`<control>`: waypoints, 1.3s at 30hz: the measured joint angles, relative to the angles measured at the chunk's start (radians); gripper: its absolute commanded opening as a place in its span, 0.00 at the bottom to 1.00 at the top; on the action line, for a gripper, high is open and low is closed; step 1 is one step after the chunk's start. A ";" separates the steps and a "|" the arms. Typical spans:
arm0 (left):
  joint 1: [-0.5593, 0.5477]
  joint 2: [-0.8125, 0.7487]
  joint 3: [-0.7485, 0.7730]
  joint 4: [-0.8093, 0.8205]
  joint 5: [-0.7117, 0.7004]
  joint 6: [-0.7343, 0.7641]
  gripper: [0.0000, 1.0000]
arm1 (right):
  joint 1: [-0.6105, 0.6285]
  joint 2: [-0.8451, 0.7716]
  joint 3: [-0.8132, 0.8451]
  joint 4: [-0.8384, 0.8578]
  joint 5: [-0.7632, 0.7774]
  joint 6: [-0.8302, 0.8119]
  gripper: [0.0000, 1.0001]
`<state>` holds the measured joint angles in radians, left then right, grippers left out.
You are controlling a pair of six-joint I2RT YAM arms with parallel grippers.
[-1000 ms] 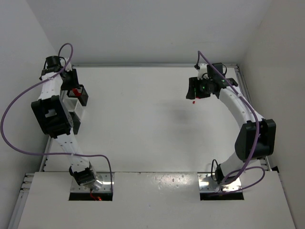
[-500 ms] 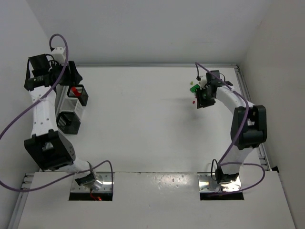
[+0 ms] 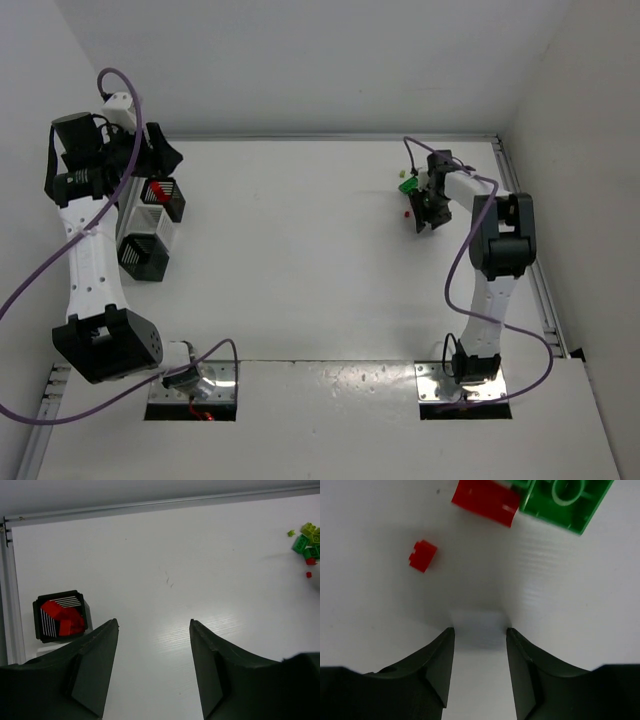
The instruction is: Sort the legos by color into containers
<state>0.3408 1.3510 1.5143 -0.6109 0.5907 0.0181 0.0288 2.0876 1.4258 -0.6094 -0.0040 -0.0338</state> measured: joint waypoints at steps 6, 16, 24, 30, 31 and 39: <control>0.000 0.000 -0.001 0.003 0.020 -0.021 0.66 | -0.006 0.091 0.144 -0.005 0.005 0.010 0.57; 0.000 0.000 -0.014 0.015 0.034 -0.051 0.67 | -0.006 0.243 0.389 -0.030 -0.027 0.064 0.59; 0.000 0.000 -0.016 0.015 0.035 -0.058 0.67 | -0.009 0.250 0.399 -0.026 -0.037 0.091 0.46; 0.000 0.004 -0.016 0.020 0.035 -0.060 0.67 | -0.010 0.247 0.388 -0.012 -0.054 0.093 0.36; 0.000 0.005 -0.016 0.021 0.035 -0.061 0.67 | -0.010 0.245 0.383 -0.008 -0.055 0.092 0.34; 0.000 0.007 -0.016 0.022 0.035 -0.062 0.67 | -0.014 0.197 0.294 0.058 -0.079 0.085 0.24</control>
<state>0.3408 1.3582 1.4982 -0.5892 0.6254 -0.0441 0.0151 2.2848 1.7195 -0.5510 -0.0830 0.0517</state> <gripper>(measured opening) 0.667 0.382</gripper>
